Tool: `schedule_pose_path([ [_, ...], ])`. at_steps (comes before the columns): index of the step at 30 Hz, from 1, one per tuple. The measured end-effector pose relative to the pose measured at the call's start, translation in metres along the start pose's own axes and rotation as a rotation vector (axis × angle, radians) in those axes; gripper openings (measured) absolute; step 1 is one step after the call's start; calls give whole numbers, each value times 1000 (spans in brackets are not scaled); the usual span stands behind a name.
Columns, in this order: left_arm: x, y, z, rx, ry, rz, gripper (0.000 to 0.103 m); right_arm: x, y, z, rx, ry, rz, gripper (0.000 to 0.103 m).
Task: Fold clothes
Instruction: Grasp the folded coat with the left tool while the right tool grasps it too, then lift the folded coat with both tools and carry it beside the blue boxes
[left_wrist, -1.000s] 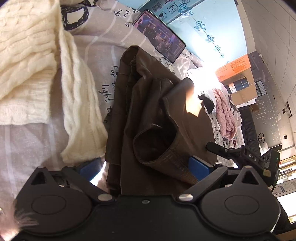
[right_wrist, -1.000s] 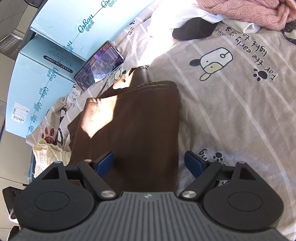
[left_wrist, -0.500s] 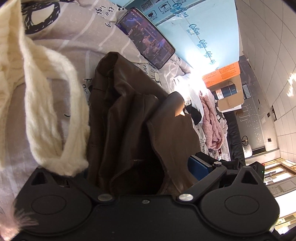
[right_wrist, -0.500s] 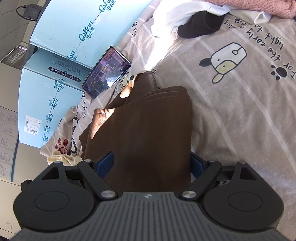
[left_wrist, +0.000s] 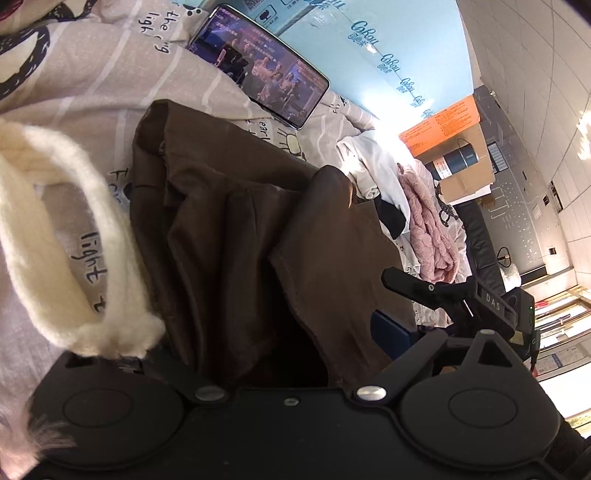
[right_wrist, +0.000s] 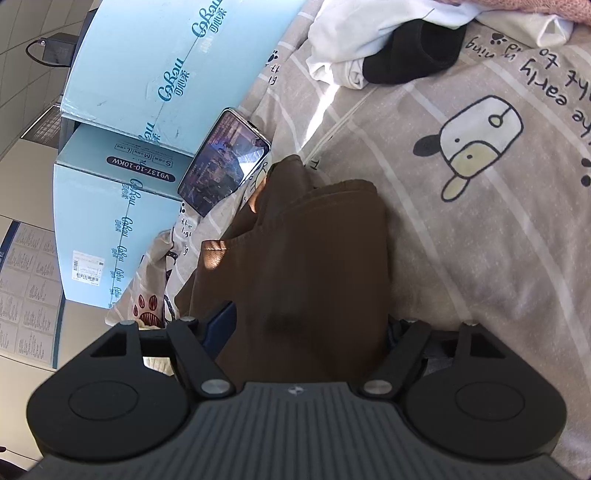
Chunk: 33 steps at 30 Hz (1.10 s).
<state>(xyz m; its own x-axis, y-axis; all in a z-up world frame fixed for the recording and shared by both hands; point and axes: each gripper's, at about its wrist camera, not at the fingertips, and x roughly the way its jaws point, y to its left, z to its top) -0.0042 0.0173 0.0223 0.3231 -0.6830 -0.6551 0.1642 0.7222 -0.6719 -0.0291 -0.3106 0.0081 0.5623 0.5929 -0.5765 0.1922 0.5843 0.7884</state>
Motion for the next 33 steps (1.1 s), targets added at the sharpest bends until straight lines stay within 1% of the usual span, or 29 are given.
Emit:
schedule_pose_path([
  [2, 2, -3, 1, 10, -9, 23, 83, 1, -1, -1, 5, -7, -9, 55],
  [3, 2, -3, 1, 8, -14, 34, 75, 2, -1, -1, 9, -7, -12, 51],
  [4, 1, -2, 1, 7, -17, 44, 66, 2, -1, -2, 11, -3, -14, 43],
  [5, -1, -1, 2, 13, -20, 54, 62, 2, 0, -2, 11, 3, -17, 37],
  [6, -3, -1, 1, 19, -25, 55, 54, 0, 2, -3, 0, 8, -12, 35],
  [7, -5, -1, 0, 26, -30, 54, 49, -3, 4, -5, -15, 13, -5, 29],
  [8, -7, -1, -2, 32, -35, 54, 48, -6, 7, -6, -29, 17, 2, 23],
  [10, -7, -7, -4, 50, -27, 22, 45, -18, 12, -10, -50, 10, 32, 18],
  [13, -7, -17, -9, 76, -10, -27, 42, -39, 13, -18, -47, -19, 41, 15],
  [16, -5, -29, -17, 101, 11, -94, 39, -64, 12, -30, -30, -65, 46, 14],
  [19, -8, -41, -22, 133, 12, -158, 36, -91, 17, -43, -23, -122, 64, 13],
  [22, -17, -50, -24, 148, -15, -219, 34, -114, 30, -52, -44, -177, 88, 12],
  [25, -37, -54, -23, 138, -78, -296, 34, -133, 49, -59, -83, -226, 133, 12],
  [28, -64, -51, -21, 144, -163, -349, 35, -142, 73, -62, -136, -252, 192, 12],
  [30, -86, -47, -22, 148, -224, -352, 34, -140, 89, -63, -174, -246, 227, 12],
  [33, -123, -34, -27, 152, -319, -322, 34, -124, 117, -65, -233, -205, 287, 12],
])
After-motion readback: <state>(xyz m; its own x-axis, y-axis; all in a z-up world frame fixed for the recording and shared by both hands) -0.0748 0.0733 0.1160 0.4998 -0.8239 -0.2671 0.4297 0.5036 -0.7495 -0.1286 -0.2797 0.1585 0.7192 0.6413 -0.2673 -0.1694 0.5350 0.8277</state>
